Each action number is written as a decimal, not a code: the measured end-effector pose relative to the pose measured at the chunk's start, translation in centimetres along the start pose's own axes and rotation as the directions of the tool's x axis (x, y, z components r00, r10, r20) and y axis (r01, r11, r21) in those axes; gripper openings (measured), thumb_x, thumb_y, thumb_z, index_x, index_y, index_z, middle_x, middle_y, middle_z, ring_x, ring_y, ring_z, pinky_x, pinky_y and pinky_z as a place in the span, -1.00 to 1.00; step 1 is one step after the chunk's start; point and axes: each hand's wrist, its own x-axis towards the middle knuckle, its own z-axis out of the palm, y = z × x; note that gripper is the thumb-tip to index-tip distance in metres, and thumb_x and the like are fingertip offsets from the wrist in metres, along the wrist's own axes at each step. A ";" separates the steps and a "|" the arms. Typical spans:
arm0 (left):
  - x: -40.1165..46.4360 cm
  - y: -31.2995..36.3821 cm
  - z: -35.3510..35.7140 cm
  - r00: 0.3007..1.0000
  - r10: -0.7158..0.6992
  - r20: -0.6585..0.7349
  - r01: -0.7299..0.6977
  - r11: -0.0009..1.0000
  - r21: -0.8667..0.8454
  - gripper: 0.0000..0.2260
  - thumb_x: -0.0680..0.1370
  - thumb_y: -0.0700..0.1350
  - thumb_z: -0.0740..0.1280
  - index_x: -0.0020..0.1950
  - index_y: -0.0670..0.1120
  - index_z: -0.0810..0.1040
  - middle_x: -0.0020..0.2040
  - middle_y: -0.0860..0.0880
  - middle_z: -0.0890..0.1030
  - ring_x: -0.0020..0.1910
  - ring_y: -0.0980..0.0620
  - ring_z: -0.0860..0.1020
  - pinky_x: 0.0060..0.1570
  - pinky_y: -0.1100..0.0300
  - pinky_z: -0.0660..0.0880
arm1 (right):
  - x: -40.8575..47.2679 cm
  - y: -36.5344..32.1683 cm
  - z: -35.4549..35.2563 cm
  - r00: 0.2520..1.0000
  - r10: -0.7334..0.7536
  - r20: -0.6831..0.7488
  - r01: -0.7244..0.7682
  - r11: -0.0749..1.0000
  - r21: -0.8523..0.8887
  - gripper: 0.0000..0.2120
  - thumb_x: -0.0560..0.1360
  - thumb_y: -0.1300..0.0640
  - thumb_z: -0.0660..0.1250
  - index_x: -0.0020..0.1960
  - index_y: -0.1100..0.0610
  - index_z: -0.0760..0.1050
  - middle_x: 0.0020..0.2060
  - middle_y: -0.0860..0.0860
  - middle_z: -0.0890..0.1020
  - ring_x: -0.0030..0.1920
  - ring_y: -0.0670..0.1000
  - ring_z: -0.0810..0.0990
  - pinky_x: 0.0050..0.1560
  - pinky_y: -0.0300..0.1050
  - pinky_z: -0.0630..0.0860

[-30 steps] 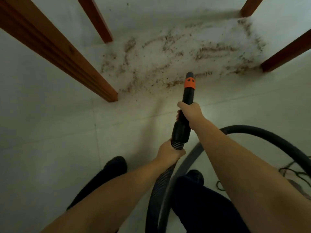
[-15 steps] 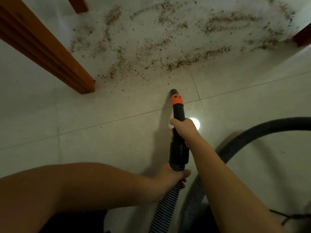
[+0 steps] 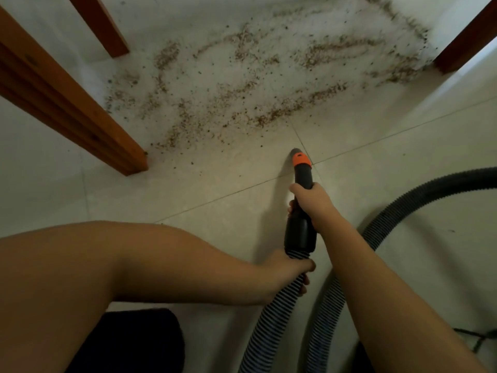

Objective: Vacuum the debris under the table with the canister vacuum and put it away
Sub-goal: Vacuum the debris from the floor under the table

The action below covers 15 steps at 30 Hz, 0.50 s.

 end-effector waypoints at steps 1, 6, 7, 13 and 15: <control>0.3 0.6 0.3 1.000 0.014 0.002 -0.014 1.000 0.000 -0.82 0.51 -0.21 0.36 0.06 -0.19 0.43 -0.34 -0.10 0.51 -0.44 -0.01 0.50 -0.30 0.12 0.52 | 0.3 -0.5 -0.4 1.000 -0.006 -0.020 0.006 1.000 -0.005 -0.77 0.50 0.20 0.28 0.12 0.21 0.35 -0.35 0.11 0.50 -0.44 0.04 0.50 -0.38 -0.10 0.54; 0.7 1.5 1.1 0.999 0.019 0.041 -0.017 0.998 -0.067 -0.79 0.52 -0.20 0.35 0.10 -0.17 0.42 -0.33 -0.09 0.51 -0.43 0.02 0.50 -0.33 0.17 0.51 | 1.1 -2.1 -0.7 0.999 0.003 0.040 0.001 0.995 -0.103 -0.81 0.50 0.20 0.28 0.08 0.22 0.37 -0.36 0.11 0.50 -0.42 0.06 0.52 -0.28 -0.02 0.56; 0.7 1.4 0.8 0.999 0.017 0.037 -0.014 0.997 -0.075 -0.81 0.52 -0.20 0.35 0.08 -0.17 0.42 -0.33 -0.08 0.52 -0.45 0.03 0.50 -0.35 0.18 0.51 | 1.1 -2.2 -0.2 0.998 0.008 0.066 0.001 0.993 -0.122 -0.80 0.50 0.20 0.29 0.09 0.22 0.37 -0.35 0.11 0.51 -0.43 0.05 0.52 -0.29 -0.03 0.56; 0.4 1.0 -2.3 1.000 0.009 -0.008 -0.011 0.989 -0.145 -0.90 0.50 -0.17 0.37 -0.05 -0.15 0.48 -0.33 -0.08 0.55 -0.44 0.03 0.54 -0.36 0.19 0.53 | 0.9 -3.3 4.8 0.974 -0.011 0.225 0.064 0.971 -0.231 -0.73 0.50 0.19 0.29 0.16 0.23 0.36 -0.35 0.11 0.51 -0.42 0.05 0.53 -0.26 -0.02 0.57; -0.1 1.2 -2.9 1.000 0.013 -0.001 -0.013 0.987 -0.159 -0.89 0.50 -0.17 0.38 -0.06 -0.16 0.49 -0.33 -0.09 0.56 -0.42 0.01 0.55 -0.35 0.17 0.53 | 0.7 -3.8 5.6 0.969 0.007 0.247 0.062 0.961 -0.271 -0.71 0.50 0.18 0.29 0.18 0.23 0.35 -0.33 0.12 0.52 -0.40 0.05 0.53 -0.20 0.01 0.58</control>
